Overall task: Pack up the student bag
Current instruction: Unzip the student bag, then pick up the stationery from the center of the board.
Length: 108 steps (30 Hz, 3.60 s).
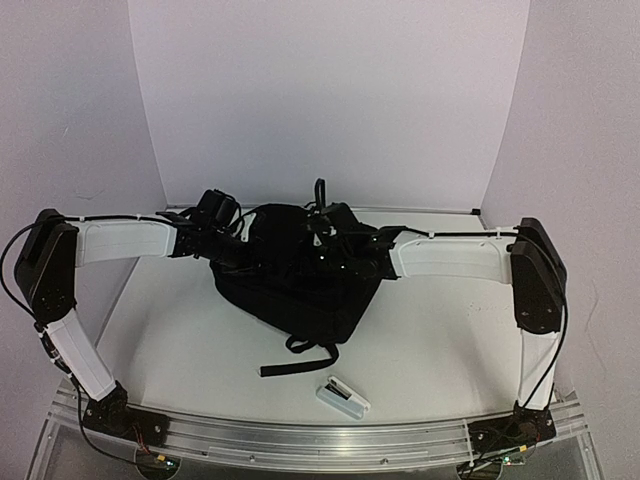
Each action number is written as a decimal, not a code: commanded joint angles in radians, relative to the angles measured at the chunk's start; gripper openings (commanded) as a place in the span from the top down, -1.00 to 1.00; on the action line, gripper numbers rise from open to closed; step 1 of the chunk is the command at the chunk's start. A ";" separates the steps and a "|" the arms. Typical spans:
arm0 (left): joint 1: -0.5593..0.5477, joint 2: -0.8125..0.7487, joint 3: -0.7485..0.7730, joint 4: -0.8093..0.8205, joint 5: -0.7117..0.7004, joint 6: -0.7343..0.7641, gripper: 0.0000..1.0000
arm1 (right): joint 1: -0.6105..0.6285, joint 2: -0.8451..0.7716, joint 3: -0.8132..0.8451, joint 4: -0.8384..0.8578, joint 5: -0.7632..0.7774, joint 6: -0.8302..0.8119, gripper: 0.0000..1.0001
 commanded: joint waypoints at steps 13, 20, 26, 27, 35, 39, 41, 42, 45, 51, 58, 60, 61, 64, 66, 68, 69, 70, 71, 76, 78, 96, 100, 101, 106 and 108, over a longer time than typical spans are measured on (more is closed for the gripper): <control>-0.002 -0.058 -0.075 -0.032 -0.018 -0.026 1.00 | -0.129 -0.035 0.120 -0.079 0.226 -0.123 1.00; -0.002 -0.100 -0.129 -0.056 -0.034 -0.041 1.00 | -0.201 0.013 0.168 -0.079 0.247 -0.170 1.00; -0.004 -0.127 -0.158 -0.074 -0.043 -0.059 1.00 | -0.251 0.066 0.231 -0.080 0.275 -0.197 1.00; -0.004 -0.131 -0.162 -0.077 -0.046 -0.061 1.00 | -0.262 0.072 0.236 -0.079 0.274 -0.195 1.00; -0.004 -0.151 -0.154 -0.085 -0.060 -0.066 1.00 | -0.322 0.098 0.252 -0.079 0.167 -0.190 1.00; -0.004 -0.135 -0.079 -0.102 -0.092 -0.040 0.50 | -0.323 0.071 0.251 -0.080 0.031 -0.214 0.95; -0.004 -0.119 -0.033 -0.112 -0.108 -0.005 0.02 | -0.322 0.034 0.225 -0.081 -0.027 -0.209 0.65; -0.005 -0.107 -0.007 -0.115 -0.110 0.011 -0.15 | -0.322 0.016 0.210 -0.081 -0.038 -0.203 0.40; -0.022 -0.069 0.079 -0.136 -0.110 0.083 -0.44 | -0.322 -0.077 0.125 -0.081 -0.050 -0.171 -0.21; -0.076 0.062 0.265 -0.226 -0.140 0.211 -0.77 | -0.322 -0.281 -0.086 -0.081 -0.027 -0.098 -0.80; -0.114 0.185 0.392 -0.290 -0.249 0.274 -0.89 | -0.322 -0.445 -0.278 -0.081 -0.051 -0.030 -0.97; -0.120 0.204 0.407 -0.293 -0.288 0.277 -0.90 | -0.321 -0.466 -0.314 -0.081 -0.051 -0.017 -0.97; -0.122 0.206 0.415 -0.297 -0.317 0.268 -0.89 | -0.320 -0.472 -0.334 -0.081 -0.053 -0.009 -0.97; -0.122 0.197 0.410 -0.295 -0.407 0.250 -0.77 | -0.321 -0.488 -0.377 -0.081 -0.074 0.018 -0.97; -0.122 0.176 0.388 -0.276 -0.436 0.242 -0.71 | -0.320 -0.493 -0.401 -0.076 -0.108 0.041 -0.97; -0.122 0.153 0.364 -0.252 -0.436 0.234 -0.62 | -0.317 -0.493 -0.433 -0.058 -0.150 0.066 -0.97; -0.122 0.146 0.356 -0.242 -0.431 0.230 -0.56 | -0.313 -0.493 -0.452 -0.043 -0.174 0.077 -0.97; -0.122 0.139 0.347 -0.235 -0.427 0.226 -0.52 | -0.309 -0.493 -0.467 -0.021 -0.194 0.092 -0.97; -0.122 0.138 0.342 -0.231 -0.427 0.224 -0.46 | -0.306 -0.493 -0.488 -0.003 -0.222 0.108 -0.97; -0.122 0.127 0.317 -0.214 -0.443 0.200 -0.17 | -0.290 -0.473 -0.566 0.114 -0.323 0.190 -0.94; -0.122 0.114 0.301 -0.199 -0.444 0.193 -0.08 | -0.278 -0.459 -0.581 0.134 -0.339 0.215 -0.90; -0.122 -0.042 0.150 -0.171 -0.392 0.065 1.00 | -0.279 -0.300 -0.503 0.200 -0.188 0.204 1.00; -0.123 -0.082 0.077 -0.104 -0.266 -0.050 1.00 | -0.335 -0.222 -0.410 0.187 -0.150 0.132 1.00; -0.123 -0.092 0.051 -0.073 -0.241 -0.082 1.00 | -0.352 -0.199 -0.386 0.183 -0.142 0.112 1.00; -0.125 -0.106 -0.065 0.119 -0.162 -0.230 1.00 | -0.446 -0.093 -0.262 0.164 -0.127 -0.012 1.00; -0.125 -0.099 -0.087 0.152 -0.177 -0.262 0.99 | -0.458 -0.072 -0.210 0.134 -0.119 -0.066 0.98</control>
